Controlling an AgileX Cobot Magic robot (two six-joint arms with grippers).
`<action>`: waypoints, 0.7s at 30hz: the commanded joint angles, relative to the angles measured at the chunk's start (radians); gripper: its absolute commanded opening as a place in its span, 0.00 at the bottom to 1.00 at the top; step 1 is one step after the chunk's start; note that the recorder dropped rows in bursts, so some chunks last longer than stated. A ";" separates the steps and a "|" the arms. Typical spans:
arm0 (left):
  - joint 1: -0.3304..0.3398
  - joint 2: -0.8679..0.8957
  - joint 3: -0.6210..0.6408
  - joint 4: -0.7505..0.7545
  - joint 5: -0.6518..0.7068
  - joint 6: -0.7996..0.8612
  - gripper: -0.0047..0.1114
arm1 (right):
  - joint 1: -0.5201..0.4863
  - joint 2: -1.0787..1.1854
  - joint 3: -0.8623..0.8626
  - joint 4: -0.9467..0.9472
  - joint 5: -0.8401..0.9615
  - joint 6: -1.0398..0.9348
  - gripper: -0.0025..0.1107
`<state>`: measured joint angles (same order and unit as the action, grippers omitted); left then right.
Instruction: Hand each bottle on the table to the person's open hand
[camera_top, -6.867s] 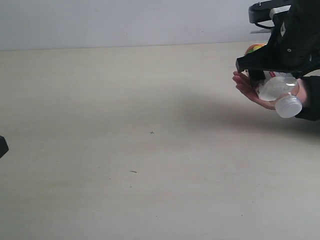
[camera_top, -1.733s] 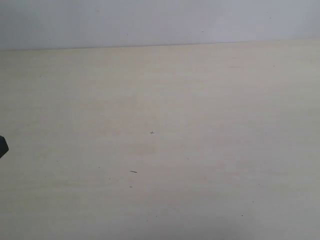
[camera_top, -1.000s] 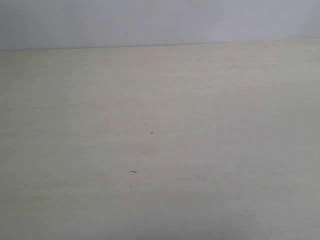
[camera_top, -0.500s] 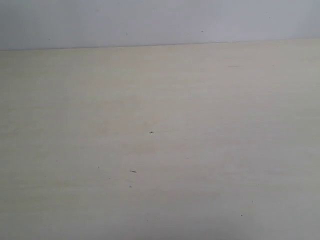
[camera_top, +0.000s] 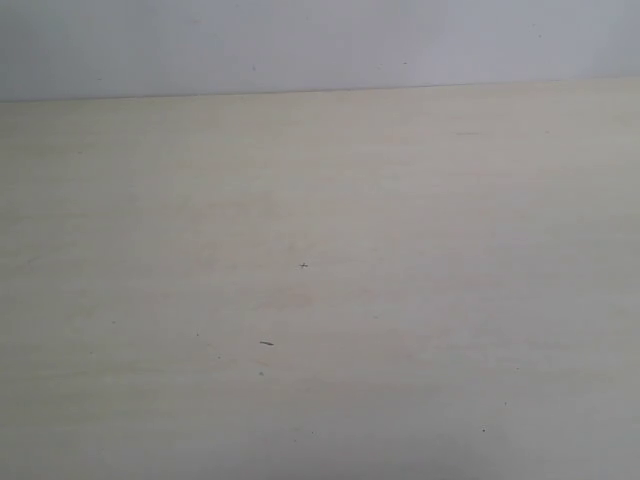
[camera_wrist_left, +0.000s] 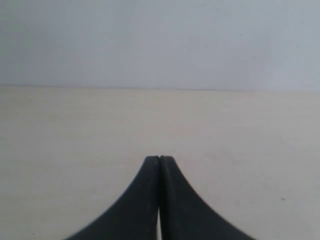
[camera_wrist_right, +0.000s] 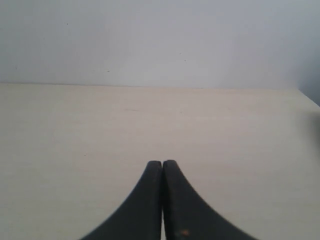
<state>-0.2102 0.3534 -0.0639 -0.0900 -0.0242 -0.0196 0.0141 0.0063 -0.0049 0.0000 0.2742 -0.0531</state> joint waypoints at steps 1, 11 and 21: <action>0.109 -0.082 0.018 0.002 -0.002 0.002 0.04 | -0.006 -0.006 0.005 -0.006 0.005 0.002 0.02; 0.240 -0.259 0.064 0.003 0.037 0.078 0.04 | -0.006 -0.006 0.005 -0.006 0.009 0.002 0.02; 0.240 -0.348 0.064 0.003 0.078 0.064 0.04 | -0.006 -0.006 0.005 -0.006 0.009 0.002 0.02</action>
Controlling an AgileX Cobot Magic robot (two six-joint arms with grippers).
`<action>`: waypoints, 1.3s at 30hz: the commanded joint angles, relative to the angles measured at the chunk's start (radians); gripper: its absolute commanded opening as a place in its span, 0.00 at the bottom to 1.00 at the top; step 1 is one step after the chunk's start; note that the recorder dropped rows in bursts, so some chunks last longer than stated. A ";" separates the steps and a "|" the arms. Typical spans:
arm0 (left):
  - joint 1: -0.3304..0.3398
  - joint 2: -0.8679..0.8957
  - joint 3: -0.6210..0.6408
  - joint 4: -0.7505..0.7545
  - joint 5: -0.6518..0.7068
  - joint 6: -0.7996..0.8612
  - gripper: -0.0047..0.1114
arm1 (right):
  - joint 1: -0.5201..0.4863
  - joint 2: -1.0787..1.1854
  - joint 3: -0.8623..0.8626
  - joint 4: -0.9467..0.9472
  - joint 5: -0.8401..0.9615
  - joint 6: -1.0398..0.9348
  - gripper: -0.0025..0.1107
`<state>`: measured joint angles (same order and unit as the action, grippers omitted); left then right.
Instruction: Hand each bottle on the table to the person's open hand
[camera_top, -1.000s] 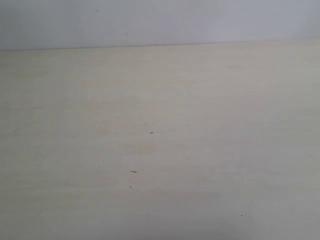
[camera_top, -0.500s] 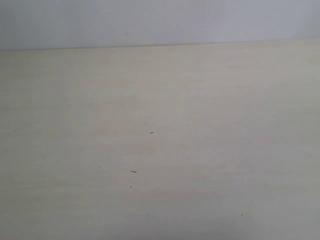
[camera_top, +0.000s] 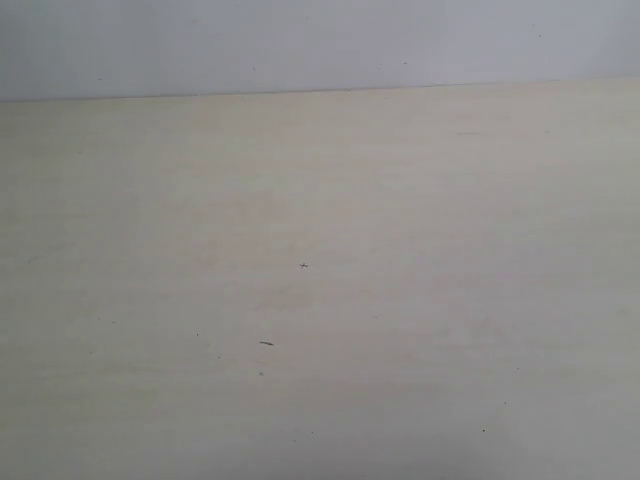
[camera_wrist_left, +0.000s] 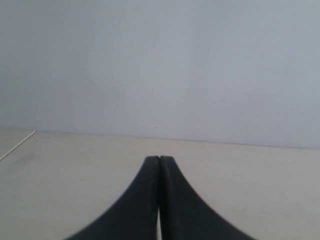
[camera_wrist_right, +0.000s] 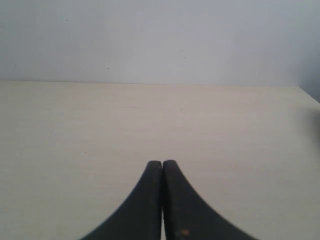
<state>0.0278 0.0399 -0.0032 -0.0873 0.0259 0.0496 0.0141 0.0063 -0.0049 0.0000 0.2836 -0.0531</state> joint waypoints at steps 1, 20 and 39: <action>0.002 -0.040 0.003 0.001 0.050 -0.005 0.04 | -0.006 -0.006 0.005 -0.006 0.000 0.002 0.02; 0.002 -0.040 0.003 -0.030 0.331 -0.005 0.04 | -0.006 -0.006 0.005 -0.006 0.000 0.002 0.02; 0.002 -0.040 0.003 -0.030 0.331 -0.005 0.04 | -0.006 -0.006 0.005 -0.006 0.000 0.002 0.02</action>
